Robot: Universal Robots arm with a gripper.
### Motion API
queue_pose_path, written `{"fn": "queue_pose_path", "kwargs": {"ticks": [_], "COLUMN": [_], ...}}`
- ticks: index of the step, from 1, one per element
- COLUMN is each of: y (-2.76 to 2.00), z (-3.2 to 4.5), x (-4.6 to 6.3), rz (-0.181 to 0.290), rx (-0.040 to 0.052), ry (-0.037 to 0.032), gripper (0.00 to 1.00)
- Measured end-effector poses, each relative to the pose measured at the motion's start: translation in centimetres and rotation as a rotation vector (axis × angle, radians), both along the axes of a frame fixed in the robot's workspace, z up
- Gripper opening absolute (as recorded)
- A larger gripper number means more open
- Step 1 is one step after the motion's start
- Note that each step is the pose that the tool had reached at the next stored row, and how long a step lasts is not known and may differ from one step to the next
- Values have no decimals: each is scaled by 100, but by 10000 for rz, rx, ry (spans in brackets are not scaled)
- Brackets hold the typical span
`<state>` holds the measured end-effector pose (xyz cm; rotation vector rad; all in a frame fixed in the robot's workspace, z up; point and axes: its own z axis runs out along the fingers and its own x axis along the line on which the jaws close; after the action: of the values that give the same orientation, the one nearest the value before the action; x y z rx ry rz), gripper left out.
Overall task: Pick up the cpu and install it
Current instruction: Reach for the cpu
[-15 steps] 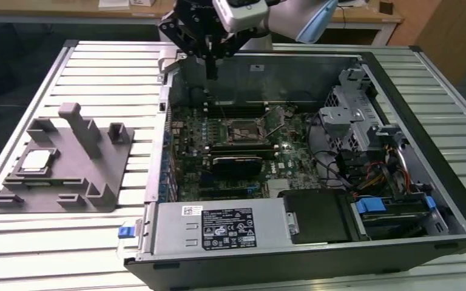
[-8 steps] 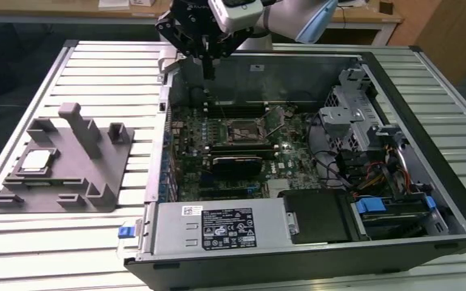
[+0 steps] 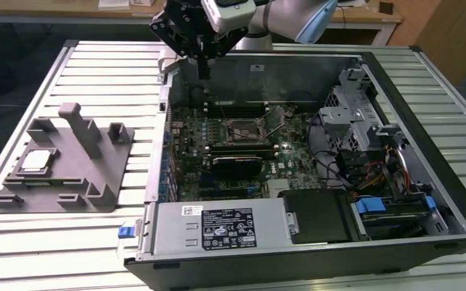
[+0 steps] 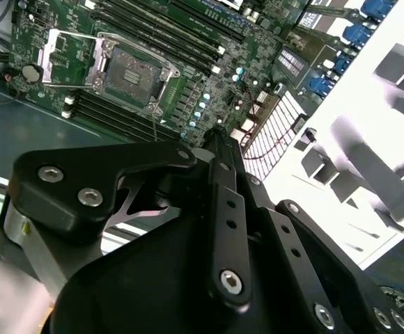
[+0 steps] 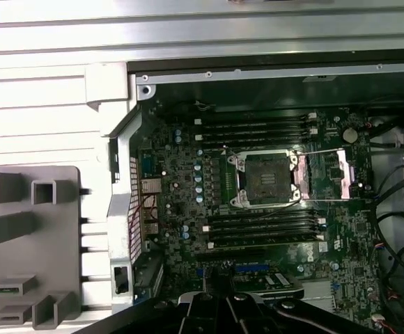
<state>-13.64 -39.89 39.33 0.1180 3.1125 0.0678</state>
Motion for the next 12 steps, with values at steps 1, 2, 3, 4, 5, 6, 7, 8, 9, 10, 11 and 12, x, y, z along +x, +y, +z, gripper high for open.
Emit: {"fn": "queue_pose_path", "kwargs": {"ticks": [1,2,3,4,5,6,7,8,9,10,11,12], "y": [0,0,0,0,0,0,0,0,0,0,0,0], "z": [0,0,0,0,0,0,0,0,0,0,0,0], "x": [-7,-13,-20,-26,-34,-42,-50,-57,-64,-72,-79,-84], "rz": [0,0,-1,0,0,0,0,0,0,0,0,0], "rx": [0,0,0,0,0,0,1,0,0,1,0,0], "ry": [0,0,0,0,0,0,0,0,0,0,0,0], "gripper": [11,11,11,11,11,11,11,11,11,11,11,11]}}
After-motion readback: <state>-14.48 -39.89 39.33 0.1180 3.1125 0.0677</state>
